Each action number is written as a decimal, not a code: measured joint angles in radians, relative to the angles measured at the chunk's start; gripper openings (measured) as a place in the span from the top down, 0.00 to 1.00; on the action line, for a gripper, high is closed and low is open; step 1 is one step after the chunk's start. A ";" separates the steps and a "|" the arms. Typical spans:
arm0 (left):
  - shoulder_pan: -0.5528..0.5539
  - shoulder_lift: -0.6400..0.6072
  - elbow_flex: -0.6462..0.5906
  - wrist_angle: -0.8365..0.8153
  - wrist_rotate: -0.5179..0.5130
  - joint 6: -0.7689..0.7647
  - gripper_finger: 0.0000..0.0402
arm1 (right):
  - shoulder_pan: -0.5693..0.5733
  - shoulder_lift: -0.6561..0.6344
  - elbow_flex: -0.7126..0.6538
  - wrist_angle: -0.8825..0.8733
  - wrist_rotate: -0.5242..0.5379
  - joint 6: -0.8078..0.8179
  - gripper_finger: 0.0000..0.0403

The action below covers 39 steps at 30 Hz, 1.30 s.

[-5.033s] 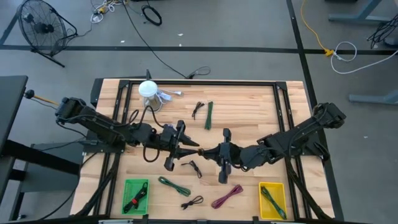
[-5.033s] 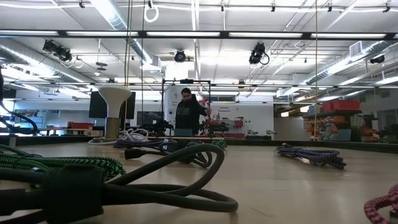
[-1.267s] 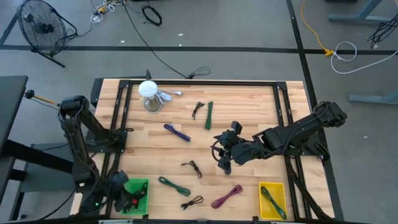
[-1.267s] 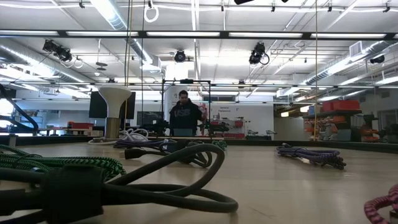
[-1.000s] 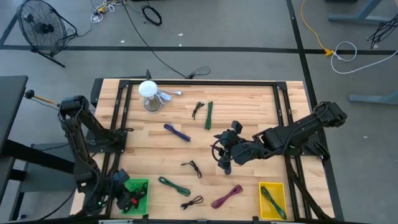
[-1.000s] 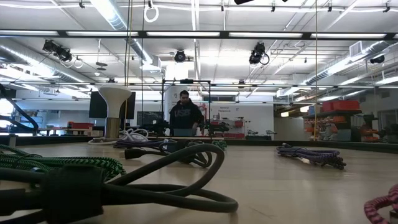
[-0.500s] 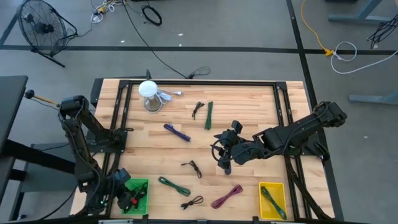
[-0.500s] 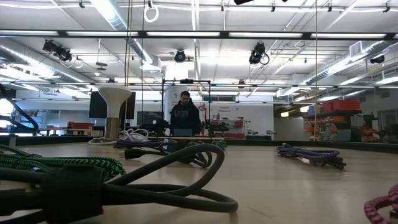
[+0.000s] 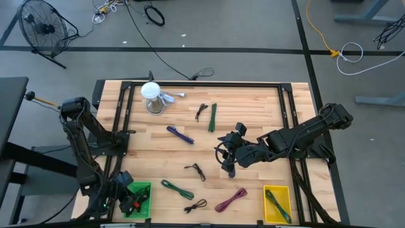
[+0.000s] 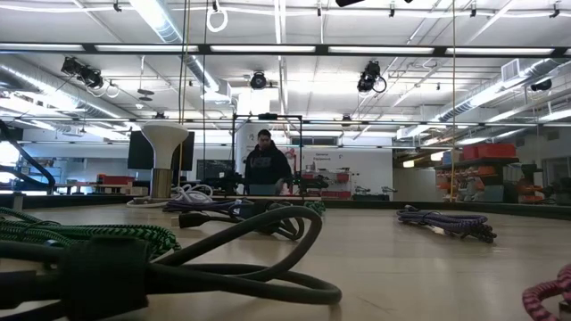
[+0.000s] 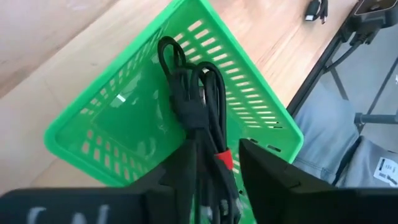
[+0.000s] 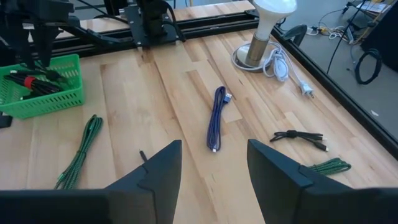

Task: Pick & Place USB Port
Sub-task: Put the black charger cable into the green bin, then put the black violet charger cable into the yellow bin

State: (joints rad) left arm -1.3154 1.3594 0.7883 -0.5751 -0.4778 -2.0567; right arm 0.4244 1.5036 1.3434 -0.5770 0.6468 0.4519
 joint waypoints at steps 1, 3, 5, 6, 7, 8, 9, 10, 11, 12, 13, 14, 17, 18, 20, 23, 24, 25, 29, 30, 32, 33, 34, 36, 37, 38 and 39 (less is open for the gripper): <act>0.003 0.000 0.000 0.000 0.007 0.001 0.64 | 0.000 0.000 0.000 0.000 0.000 0.000 0.54; 0.008 0.000 0.000 -0.001 0.019 0.007 0.58 | 0.000 0.000 0.000 0.000 0.000 0.000 0.54; 0.013 0.000 0.000 0.000 0.017 0.024 0.53 | 0.000 0.000 0.000 0.000 0.000 0.000 0.54; 0.019 0.000 0.000 0.000 0.010 0.039 0.51 | 0.000 0.000 0.000 0.000 0.000 0.000 0.54; 0.025 0.000 0.000 0.000 0.000 0.056 0.49 | 0.000 0.000 0.000 0.000 0.000 0.000 0.54; 0.032 0.000 0.000 0.000 -0.017 0.081 0.48 | 0.000 0.000 0.000 0.000 0.000 0.000 0.54; 0.041 0.000 0.000 -0.001 -0.037 0.114 0.48 | 0.000 0.000 0.000 0.000 0.000 0.000 0.54; 0.055 -0.004 -0.001 -0.003 -0.053 0.154 0.47 | 0.000 0.000 0.000 0.000 0.000 0.000 0.54; 0.071 -0.010 -0.001 -0.006 -0.068 0.204 0.47 | 0.000 0.000 0.000 0.000 0.000 0.000 0.54; 0.089 -0.016 -0.001 -0.011 -0.078 0.256 0.47 | 0.000 0.000 0.000 0.001 0.000 0.000 0.54; 0.109 -0.022 -0.001 -0.018 -0.085 0.311 0.48 | 0.000 0.000 0.000 0.001 0.000 0.000 0.54; 0.131 -0.027 -0.001 -0.030 -0.088 0.366 0.49 | 0.000 0.000 0.000 0.003 0.000 0.000 0.54; 0.213 -0.042 -0.001 -0.063 -0.087 0.556 0.51 | 0.000 0.000 0.000 0.006 0.000 -0.001 0.54; 0.246 -0.048 -0.001 -0.081 -0.089 0.631 0.52 | 0.000 0.000 0.000 0.007 0.000 -0.001 0.54; 0.319 -0.053 -0.001 -0.124 -0.102 0.778 0.53 | 0.000 0.000 0.000 0.009 0.000 -0.001 0.54; 0.443 -0.053 -0.001 -0.191 -0.126 0.967 0.56 | 0.000 0.000 0.000 0.013 0.001 -0.011 0.54; 0.489 -0.053 -0.001 -0.209 -0.139 1.018 0.57 | 0.000 0.000 0.000 0.015 0.003 -0.016 0.54; 0.538 -0.053 -0.001 -0.220 -0.157 1.066 0.57 | 0.000 0.000 -0.001 0.018 0.004 -0.022 0.54; 0.734 -0.053 -0.001 -0.204 -0.235 1.333 0.60 | 0.000 0.000 -0.019 0.037 0.053 -0.072 0.54; 0.779 -0.052 -0.001 -0.186 -0.242 1.408 0.60 | 0.000 0.000 -0.024 0.037 0.069 -0.085 0.54; 0.862 -0.050 -0.001 -0.136 -0.232 1.564 0.60 | 0.000 0.000 -0.034 0.037 0.091 -0.108 0.54; 0.896 -0.050 -0.001 -0.109 -0.214 1.646 0.60 | 0.000 0.000 -0.039 0.037 0.104 -0.118 0.54; 0.926 -0.050 -0.001 -0.076 -0.185 1.733 0.60 | 0.000 0.000 -0.045 0.037 0.112 -0.125 0.54; 0.975 -0.050 -0.001 -0.029 -0.129 1.896 0.60 | -0.003 0.000 -0.050 0.033 0.123 -0.129 0.54; 0.993 -0.050 -0.001 -0.016 -0.108 1.965 0.60 | -0.005 0.000 -0.051 0.030 0.122 -0.128 0.54; 1.011 -0.050 -0.001 -0.010 -0.097 2.023 0.60 | -0.005 0.000 -0.051 0.026 0.121 -0.125 0.54; 1.028 -0.050 -0.001 -0.008 -0.094 2.075 0.60 | -0.005 0.000 -0.051 0.024 0.122 -0.124 0.54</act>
State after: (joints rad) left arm -0.2870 1.3090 0.7876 -0.5827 -0.5720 0.0183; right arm 0.4191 1.5040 1.2926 -0.5526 0.7688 0.3276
